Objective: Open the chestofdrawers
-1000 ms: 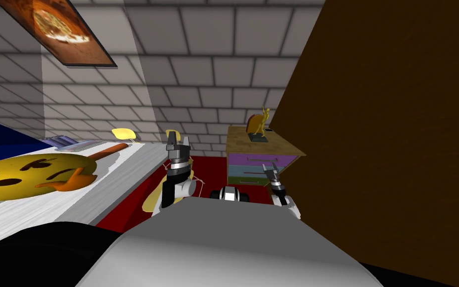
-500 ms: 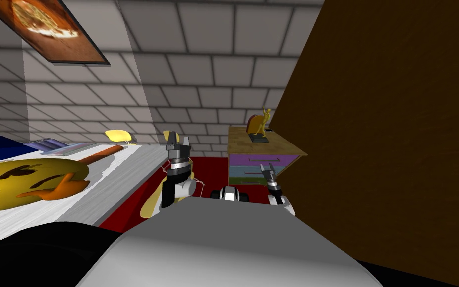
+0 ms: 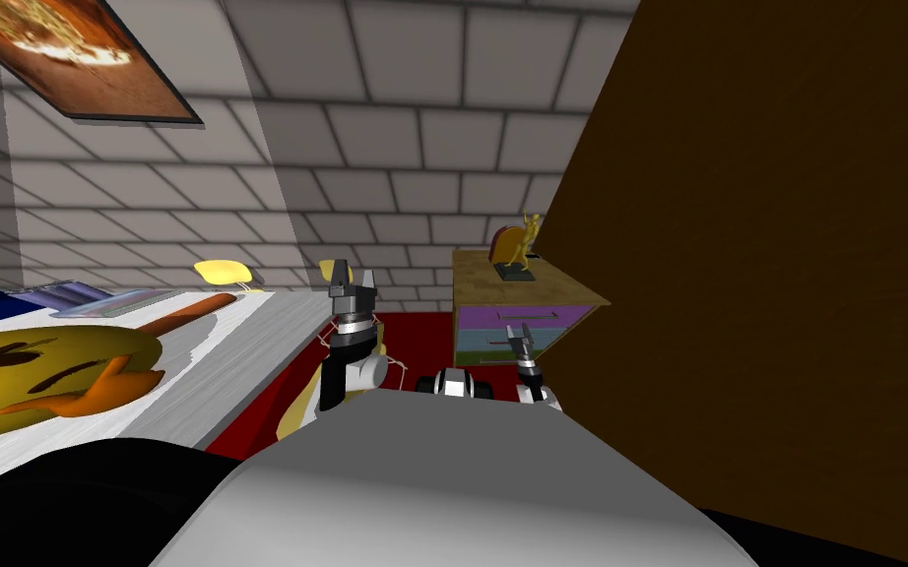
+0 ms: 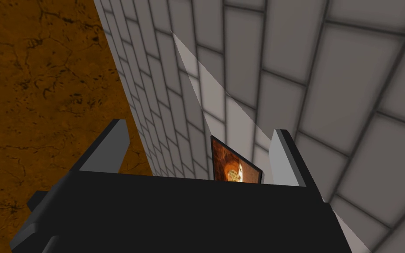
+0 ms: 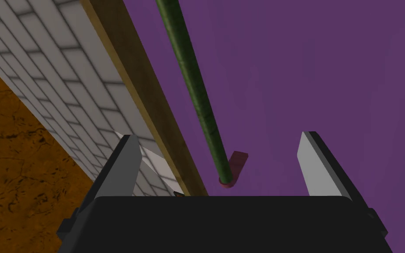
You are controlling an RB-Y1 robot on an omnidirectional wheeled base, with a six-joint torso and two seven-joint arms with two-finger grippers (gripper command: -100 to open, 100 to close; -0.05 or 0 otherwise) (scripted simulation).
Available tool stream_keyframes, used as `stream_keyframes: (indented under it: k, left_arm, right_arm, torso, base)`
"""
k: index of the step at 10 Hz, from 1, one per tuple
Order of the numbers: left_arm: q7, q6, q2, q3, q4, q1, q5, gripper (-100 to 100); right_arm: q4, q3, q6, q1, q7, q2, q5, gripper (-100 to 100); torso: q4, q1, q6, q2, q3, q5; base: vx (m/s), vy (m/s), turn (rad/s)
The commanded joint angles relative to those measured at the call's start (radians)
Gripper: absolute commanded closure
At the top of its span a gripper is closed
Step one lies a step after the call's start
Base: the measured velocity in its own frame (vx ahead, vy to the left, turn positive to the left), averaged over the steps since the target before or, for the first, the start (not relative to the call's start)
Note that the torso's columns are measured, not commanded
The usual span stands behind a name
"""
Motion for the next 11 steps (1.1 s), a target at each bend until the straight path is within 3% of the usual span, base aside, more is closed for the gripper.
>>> stream_keyframes:
  k: [1,3,4,7,8,9,11]
  left_arm:
    - [0.0,0.0,0.0,0.0,0.0,0.0,0.0,0]
    - [0.0,0.0,0.0,0.0,0.0,0.0,0.0,0]
    - [0.0,0.0,0.0,0.0,0.0,0.0,0.0,0]
    - [0.0,0.0,0.0,0.0,0.0,0.0,0.0,0]
    - [0.0,0.0,0.0,0.0,0.0,0.0,0.0,0]
    - [0.0,0.0,0.0,0.0,0.0,0.0,0.0,0]
    - [0.0,0.0,0.0,0.0,0.0,0.0,0.0,0]
  right_arm:
    - [0.001,-0.007,-0.002,-0.002,0.028,0.06,0.007,-100]
    - [0.008,-0.012,-0.006,-0.006,0.043,0.109,0.01,-100]
    - [0.023,-0.012,-0.013,-0.01,0.043,0.091,0.008,-100]
    - [0.0,-0.007,0.054,-0.059,0.005,0.063,0.003,-100]
    - [-0.013,-0.005,0.051,-0.045,0.009,0.075,0.006,-100]
    - [0.013,-0.01,0.019,-0.035,0.025,0.078,0.005,100]
    - [0.026,-0.013,-0.016,-0.011,0.045,0.093,0.008,100]
  torso:
    - [0.0,-0.001,0.0,0.0,0.0,0.0]
    - [0.0,-0.004,0.0,0.0,0.0,-0.001]
    - [0.0,-0.003,0.0,0.0,0.0,-0.001]
    - [0.0,-0.001,0.0,0.0,0.0,0.0]
    - [0.0,-0.001,0.0,0.0,0.0,0.0]
    - [0.0,-0.003,0.0,-0.001,0.0,-0.001]
    - [0.0,-0.005,0.0,-0.001,-0.001,-0.002]
  base:
    - [0.012,0.063,-0.009]
    - [0.006,0.051,-0.009]
    - [0.002,0.028,-0.002]
    - [-0.012,0.053,-0.034]
    - [-0.006,0.026,-0.006]
    - [0.003,-0.023,0.032]
    - [0.016,-0.056,0.038]
